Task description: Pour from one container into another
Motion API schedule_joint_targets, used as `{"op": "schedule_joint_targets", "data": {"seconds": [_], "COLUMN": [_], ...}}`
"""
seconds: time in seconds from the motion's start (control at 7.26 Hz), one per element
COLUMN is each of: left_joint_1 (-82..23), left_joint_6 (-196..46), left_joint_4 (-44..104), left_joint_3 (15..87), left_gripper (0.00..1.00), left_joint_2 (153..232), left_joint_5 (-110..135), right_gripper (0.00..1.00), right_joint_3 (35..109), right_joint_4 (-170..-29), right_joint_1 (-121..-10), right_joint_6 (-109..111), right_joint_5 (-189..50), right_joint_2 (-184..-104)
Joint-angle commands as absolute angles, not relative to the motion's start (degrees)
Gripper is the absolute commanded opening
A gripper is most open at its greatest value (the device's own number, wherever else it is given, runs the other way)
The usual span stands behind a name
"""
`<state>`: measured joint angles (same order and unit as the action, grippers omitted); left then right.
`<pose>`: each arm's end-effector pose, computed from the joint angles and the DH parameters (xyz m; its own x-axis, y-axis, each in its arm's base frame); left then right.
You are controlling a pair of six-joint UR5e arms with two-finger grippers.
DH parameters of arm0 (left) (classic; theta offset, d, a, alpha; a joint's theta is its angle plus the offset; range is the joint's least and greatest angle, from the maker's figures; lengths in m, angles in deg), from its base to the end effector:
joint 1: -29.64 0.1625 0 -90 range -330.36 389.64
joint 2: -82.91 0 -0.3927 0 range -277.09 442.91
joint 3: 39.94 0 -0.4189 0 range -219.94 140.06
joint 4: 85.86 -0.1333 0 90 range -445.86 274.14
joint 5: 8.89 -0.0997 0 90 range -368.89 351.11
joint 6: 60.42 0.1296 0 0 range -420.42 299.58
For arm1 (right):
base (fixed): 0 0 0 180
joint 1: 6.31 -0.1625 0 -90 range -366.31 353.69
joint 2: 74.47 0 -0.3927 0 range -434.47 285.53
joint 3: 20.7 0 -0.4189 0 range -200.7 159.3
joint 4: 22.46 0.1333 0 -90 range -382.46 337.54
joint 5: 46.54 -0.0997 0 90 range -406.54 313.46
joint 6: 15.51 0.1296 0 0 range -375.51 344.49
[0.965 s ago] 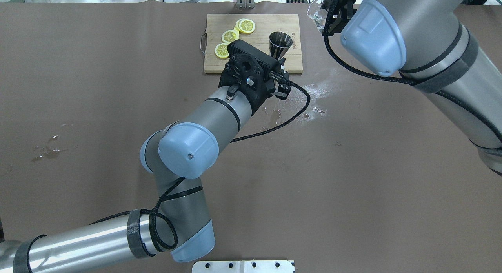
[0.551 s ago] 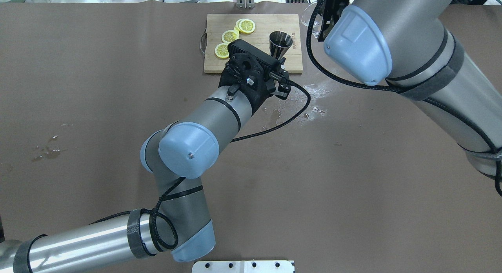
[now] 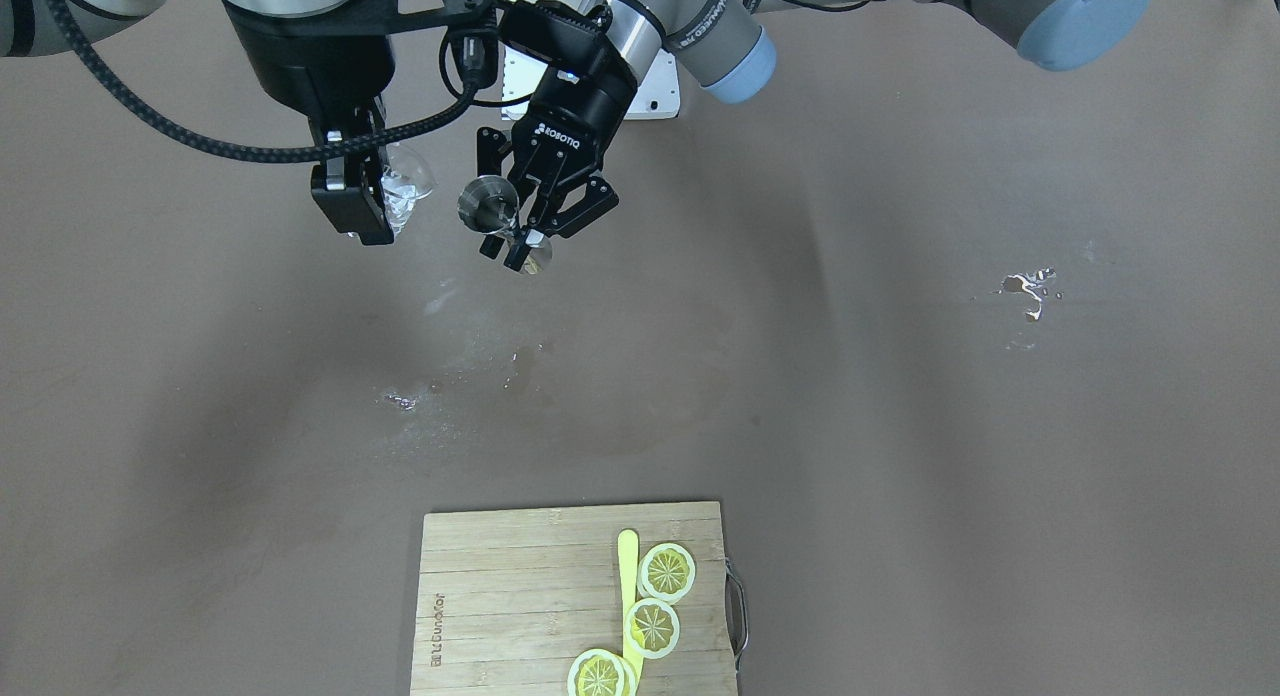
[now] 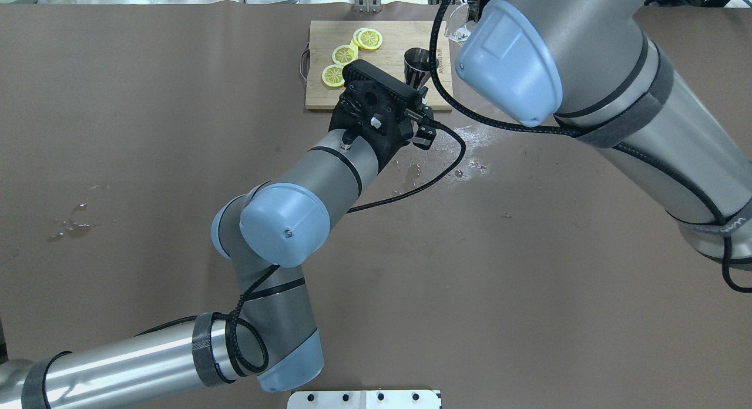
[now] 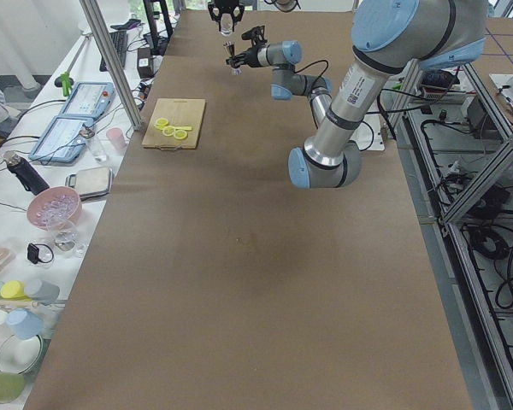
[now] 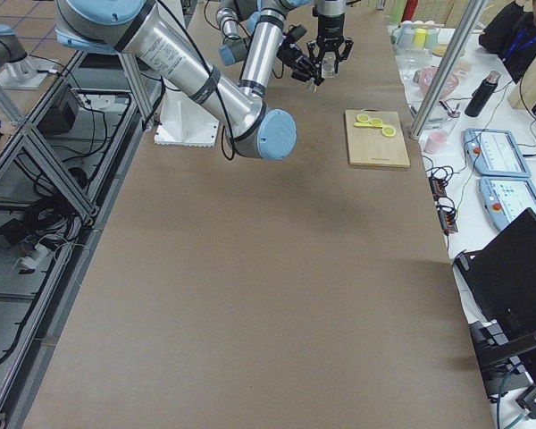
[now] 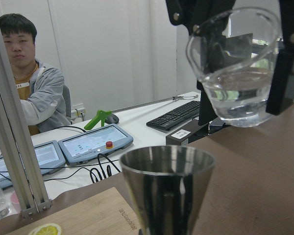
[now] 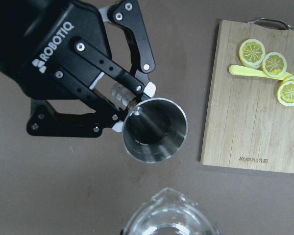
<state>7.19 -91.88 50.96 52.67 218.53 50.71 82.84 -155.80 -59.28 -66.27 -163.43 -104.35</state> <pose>0.5361 -0.4367 0.0156 0.6359 0.5333 -0.5579 0.4844 0.2869 0.8264 -0.3034 -0.5262 0.0056 -0.0392 -0.9888 -0.1440 0.7738 -0.1213 0.6217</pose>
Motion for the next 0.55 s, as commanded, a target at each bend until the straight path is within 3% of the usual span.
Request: {"op": "schedule_joint_targets", "data": {"seconds": [0.0,0.41], "left_joint_1": [7.14,7.23], "left_joint_6": [-91.88,-91.8], "left_joint_4": [50.9,50.9], "left_joint_3": [52.09,49.64], "left_gripper": [0.0,0.0], "left_joint_2": [218.96,220.96], "left_joint_5": [50.7,50.7], "right_gripper": [0.0,0.0], "right_joint_3": [80.03,76.69], "right_joint_4": [-157.98,-160.36], "right_joint_1": [-58.69,-57.19], "right_joint_6": [-68.76,-70.69], "right_joint_5": [-162.13,-157.47], "right_joint_2": [-101.55,-98.64]}}
